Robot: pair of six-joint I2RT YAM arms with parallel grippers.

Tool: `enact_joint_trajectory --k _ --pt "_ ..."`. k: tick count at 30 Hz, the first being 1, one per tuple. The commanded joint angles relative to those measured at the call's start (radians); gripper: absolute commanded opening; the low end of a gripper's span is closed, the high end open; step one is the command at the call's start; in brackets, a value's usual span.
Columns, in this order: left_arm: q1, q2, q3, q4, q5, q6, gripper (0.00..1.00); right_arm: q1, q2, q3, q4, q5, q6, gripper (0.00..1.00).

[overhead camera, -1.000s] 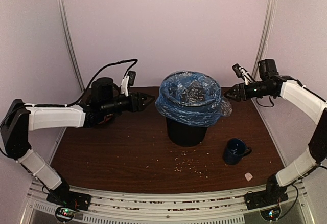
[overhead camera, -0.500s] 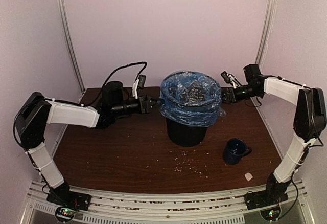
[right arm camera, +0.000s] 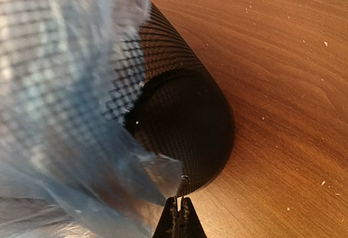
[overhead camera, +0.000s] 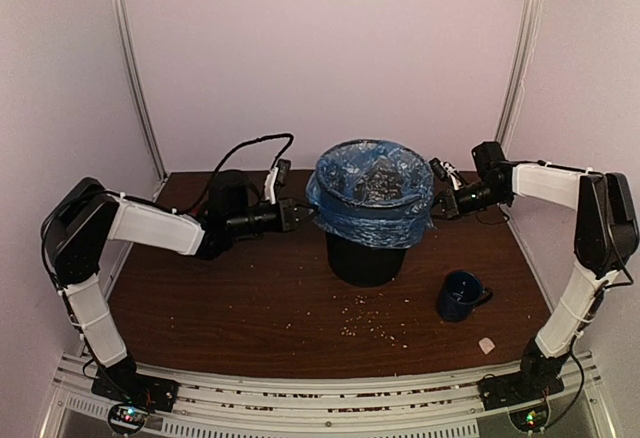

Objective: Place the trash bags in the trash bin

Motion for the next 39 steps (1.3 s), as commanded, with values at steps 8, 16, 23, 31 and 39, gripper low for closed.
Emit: enact_joint_trajectory --k 8,16,23,31,39 --pt "-0.002 0.036 -0.08 0.04 -0.001 0.028 0.0 -0.013 -0.018 -0.022 -0.003 0.102 0.0 0.0" --pt "-0.001 -0.022 -0.102 -0.014 0.01 0.088 0.23 -0.109 -0.15 -0.075 0.087 -0.009 -0.017 0.24" --pt "-0.002 -0.225 -0.2 -0.137 -0.043 0.172 0.52 -0.115 -0.241 -0.107 0.111 -0.098 -0.07 0.52" --pt "0.018 -0.339 -0.227 -0.184 -0.156 0.164 0.68 -0.097 -0.201 -0.095 0.057 -0.091 -0.13 0.62" --pt "0.037 -0.12 0.034 -0.256 -0.182 0.128 0.69 0.009 -0.125 -0.039 0.074 0.015 -0.131 0.62"
